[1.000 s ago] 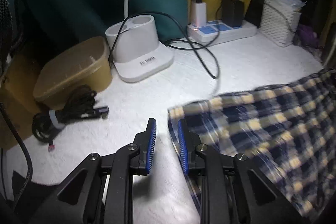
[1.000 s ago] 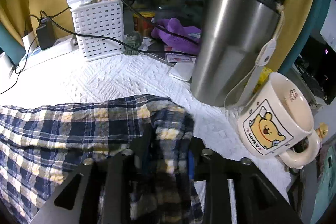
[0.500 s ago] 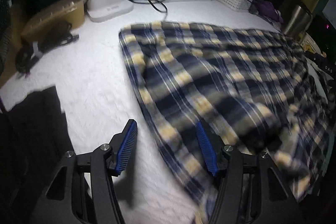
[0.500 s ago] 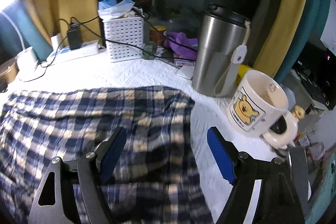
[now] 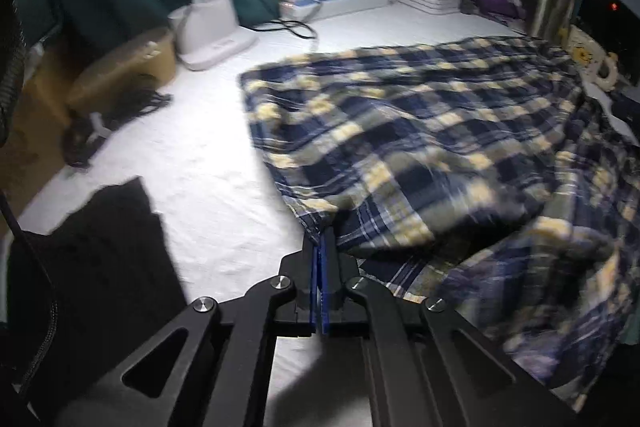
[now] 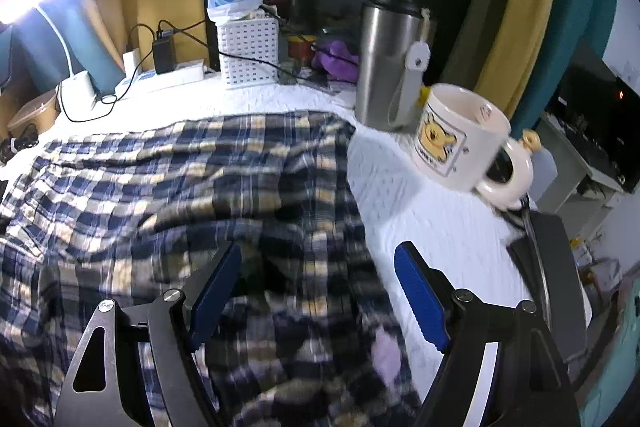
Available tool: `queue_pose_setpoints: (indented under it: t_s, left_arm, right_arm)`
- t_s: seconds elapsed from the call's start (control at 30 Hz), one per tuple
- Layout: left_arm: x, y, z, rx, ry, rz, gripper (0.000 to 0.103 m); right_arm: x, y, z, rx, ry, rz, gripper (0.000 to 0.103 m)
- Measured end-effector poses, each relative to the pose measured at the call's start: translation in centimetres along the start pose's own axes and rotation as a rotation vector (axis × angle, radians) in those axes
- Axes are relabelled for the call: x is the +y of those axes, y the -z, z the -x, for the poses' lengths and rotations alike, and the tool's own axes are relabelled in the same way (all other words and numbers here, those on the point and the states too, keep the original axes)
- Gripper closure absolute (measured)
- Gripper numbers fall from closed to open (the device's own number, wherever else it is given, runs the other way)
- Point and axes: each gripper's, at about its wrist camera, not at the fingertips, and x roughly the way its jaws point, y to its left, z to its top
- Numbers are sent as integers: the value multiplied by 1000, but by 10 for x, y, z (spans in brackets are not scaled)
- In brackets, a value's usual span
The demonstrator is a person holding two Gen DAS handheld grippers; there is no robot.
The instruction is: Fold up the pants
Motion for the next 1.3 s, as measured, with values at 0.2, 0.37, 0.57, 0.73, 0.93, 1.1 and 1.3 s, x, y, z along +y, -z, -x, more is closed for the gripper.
queue_pose_setpoints:
  t_s: [0.2, 0.37, 0.57, 0.73, 0.93, 1.1, 1.3]
  left_arm:
    - [22, -7, 14, -8, 20, 57, 96]
    - [23, 3, 51, -72, 87, 93, 61]
    - [-2, 32, 81, -93, 197, 17, 50]
    - [-18, 54, 88, -82, 248, -39, 48]
    - [-24, 67, 87, -103, 232, -66, 28]
    - [-33, 68, 66, -118, 162, -109, 28]
    - [-20, 59, 49, -118, 144, -61, 92]
  right_arm:
    - [-1, 17, 10, 10, 8, -18, 22]
    - [2, 26, 24, -1, 13, -23, 22]
    - [12, 34, 37, -18, 7, -15, 22]
    - [20, 41, 47, -27, 6, -2, 22]
    - [20, 51, 56, -27, 9, -17, 22]
    - [22, 61, 55, -7, 5, -13, 22]
    - [25, 73, 48, 20, -10, -8, 22]
